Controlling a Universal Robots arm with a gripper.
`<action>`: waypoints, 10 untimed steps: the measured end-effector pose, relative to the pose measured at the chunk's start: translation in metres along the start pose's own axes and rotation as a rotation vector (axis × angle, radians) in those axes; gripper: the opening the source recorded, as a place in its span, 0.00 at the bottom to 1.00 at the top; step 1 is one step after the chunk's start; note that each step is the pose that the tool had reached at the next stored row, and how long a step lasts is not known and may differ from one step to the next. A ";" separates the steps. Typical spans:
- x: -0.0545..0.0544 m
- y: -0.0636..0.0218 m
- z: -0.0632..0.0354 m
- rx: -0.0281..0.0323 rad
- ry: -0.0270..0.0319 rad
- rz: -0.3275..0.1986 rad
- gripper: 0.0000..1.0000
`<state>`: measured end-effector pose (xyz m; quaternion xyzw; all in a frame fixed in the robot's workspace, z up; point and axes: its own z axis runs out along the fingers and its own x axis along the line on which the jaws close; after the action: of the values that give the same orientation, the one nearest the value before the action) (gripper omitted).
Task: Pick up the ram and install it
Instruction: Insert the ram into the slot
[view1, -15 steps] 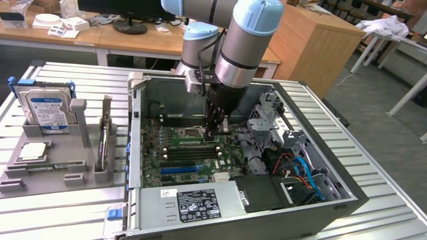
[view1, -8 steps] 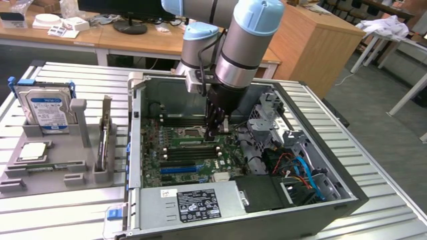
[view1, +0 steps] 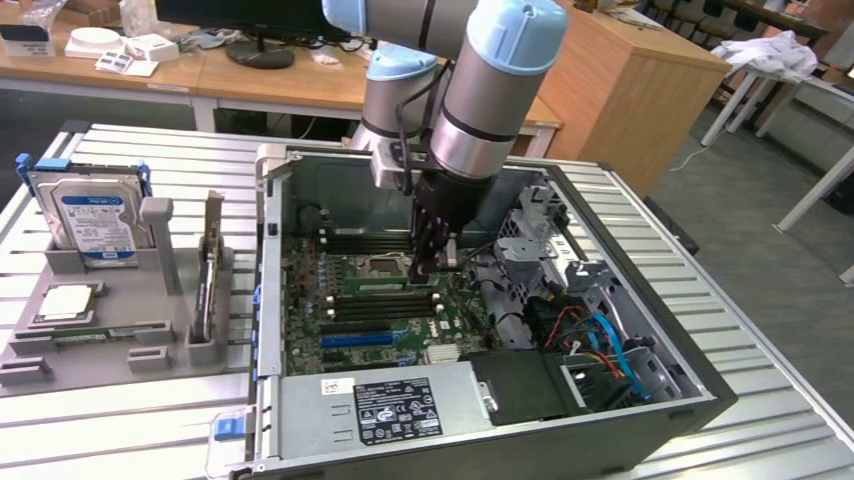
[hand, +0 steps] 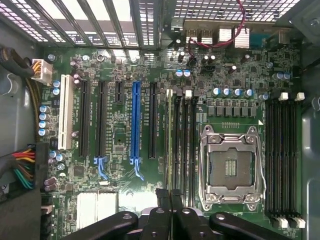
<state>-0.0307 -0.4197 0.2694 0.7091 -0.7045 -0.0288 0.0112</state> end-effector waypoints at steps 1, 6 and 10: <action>0.000 -0.0001 0.0006 0.0000 0.0000 0.000 0.12; 0.000 -0.0002 0.0031 0.0001 -0.0001 0.000 0.12; 0.000 -0.0003 0.0052 0.0001 0.0000 0.000 0.12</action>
<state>-0.0307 -0.4197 0.2641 0.7091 -0.7045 -0.0288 0.0112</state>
